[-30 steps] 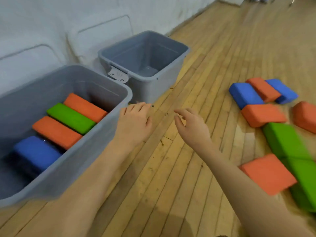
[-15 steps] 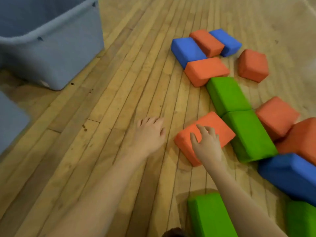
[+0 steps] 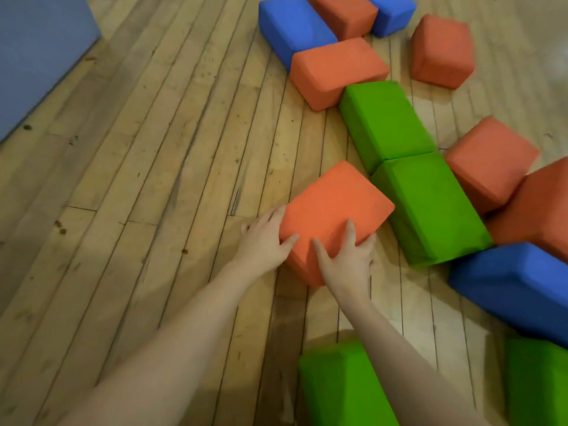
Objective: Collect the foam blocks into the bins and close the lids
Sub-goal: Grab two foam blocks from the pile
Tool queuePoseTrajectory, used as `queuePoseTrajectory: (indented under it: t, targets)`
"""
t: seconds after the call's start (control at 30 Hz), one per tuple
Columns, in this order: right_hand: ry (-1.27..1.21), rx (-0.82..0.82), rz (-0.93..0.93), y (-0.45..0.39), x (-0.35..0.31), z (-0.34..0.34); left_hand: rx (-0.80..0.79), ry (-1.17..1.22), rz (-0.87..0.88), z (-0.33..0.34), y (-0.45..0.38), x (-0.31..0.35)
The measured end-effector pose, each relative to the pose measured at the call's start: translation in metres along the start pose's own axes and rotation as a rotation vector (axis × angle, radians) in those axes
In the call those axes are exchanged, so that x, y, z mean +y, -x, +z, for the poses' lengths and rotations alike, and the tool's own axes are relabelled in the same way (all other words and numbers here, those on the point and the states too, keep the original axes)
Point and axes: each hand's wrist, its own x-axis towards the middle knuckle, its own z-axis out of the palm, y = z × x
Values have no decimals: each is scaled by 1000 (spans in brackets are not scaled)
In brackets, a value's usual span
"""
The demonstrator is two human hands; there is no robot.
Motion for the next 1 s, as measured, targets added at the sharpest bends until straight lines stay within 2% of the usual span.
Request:
queuePoseTrajectory:
  t: [0.2, 0.37, 0.47, 0.6, 0.7, 0.8, 0.9, 1.0]
  targets:
    - [-249, 7, -124, 15, -23, 15, 296, 369, -24, -22, 43, -23]
    - [-395, 34, -236, 52, -47, 8, 374, 620, -14, -52, 82, -38]
    - [-433, 47, -270, 76, -56, -2, 344, 688, -29, -67, 109, -42]
    - [-442, 80, -320, 108, -57, -11, 218, 510, -32, -77, 136, -43]
    - [-439, 65, -294, 131, -51, -13, 129, 494, 9, -83, 153, -35]
    - [-392, 4, -282, 143, -37, -16, 156, 495, 24, -79, 167, -27]
    - [-44, -18, -270, 146, -9, -22, 242, 328, 65, -67, 173, -23]
    - [182, 15, -95, 150, 30, -30, 274, 17, 96, -48, 176, -20]
